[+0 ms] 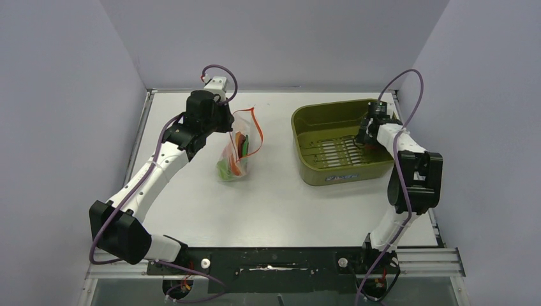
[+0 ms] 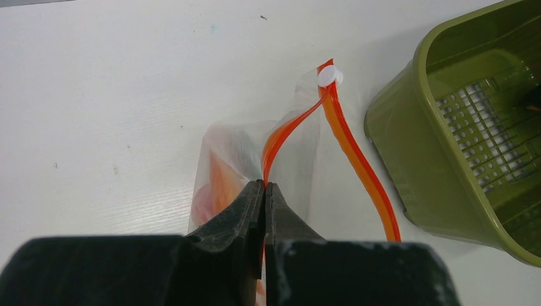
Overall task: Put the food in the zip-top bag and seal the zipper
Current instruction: Pick up the fake fruit from the bin, then place the fake fruit in the zipper food storage bag, then zip the zipper food storage bag at the center of the board.
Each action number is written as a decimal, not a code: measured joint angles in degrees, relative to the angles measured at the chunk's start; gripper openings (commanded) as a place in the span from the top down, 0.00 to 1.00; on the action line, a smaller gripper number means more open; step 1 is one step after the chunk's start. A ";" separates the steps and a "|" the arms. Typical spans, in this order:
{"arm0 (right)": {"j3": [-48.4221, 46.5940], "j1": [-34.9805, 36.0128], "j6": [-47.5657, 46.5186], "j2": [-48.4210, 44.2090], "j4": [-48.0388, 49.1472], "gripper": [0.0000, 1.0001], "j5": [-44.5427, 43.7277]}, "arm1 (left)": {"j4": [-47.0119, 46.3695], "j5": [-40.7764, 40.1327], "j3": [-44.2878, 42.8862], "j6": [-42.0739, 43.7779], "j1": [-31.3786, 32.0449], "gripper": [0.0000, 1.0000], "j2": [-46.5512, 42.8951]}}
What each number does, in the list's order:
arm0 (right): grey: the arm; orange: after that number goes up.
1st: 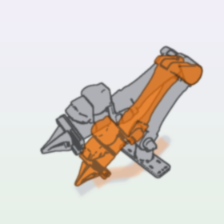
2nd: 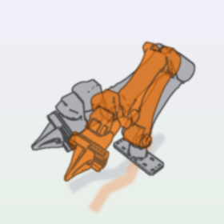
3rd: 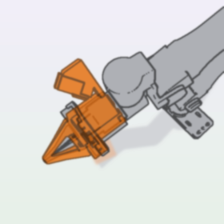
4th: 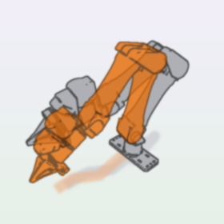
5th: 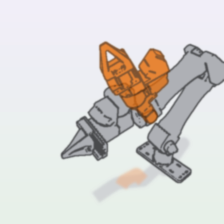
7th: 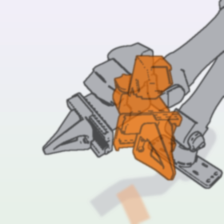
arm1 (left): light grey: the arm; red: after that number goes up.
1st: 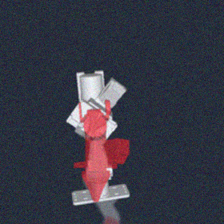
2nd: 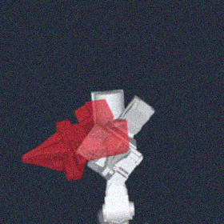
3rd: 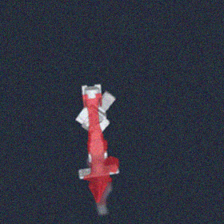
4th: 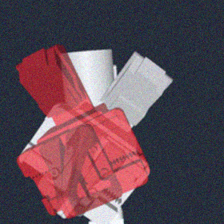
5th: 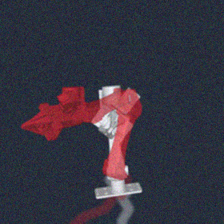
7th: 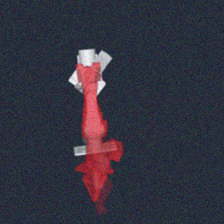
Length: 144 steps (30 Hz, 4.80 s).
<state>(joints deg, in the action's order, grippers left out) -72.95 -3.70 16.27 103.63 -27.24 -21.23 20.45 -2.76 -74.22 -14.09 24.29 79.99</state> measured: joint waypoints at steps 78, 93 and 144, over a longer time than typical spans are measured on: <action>8.00 59.23 -2.86 -24.72 20.70 0.46 22.51 | -6.54 21.59 19.23 -9.42 0.15 1.00 -22.25; 6.40 59.23 -3.50 -24.26 18.01 0.16 18.25 | -7.87 23.41 22.56 -9.99 0.15 1.00 -24.55; 24.79 58.51 -46.29 -49.86 7.45 0.45 37.05 | -6.43 53.92 29.62 16.65 1.18 1.00 -31.04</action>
<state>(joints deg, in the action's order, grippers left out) -48.16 54.81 -30.02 53.78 -19.79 15.81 14.02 51.16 -44.60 2.57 25.47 48.95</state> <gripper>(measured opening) 0.566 0.014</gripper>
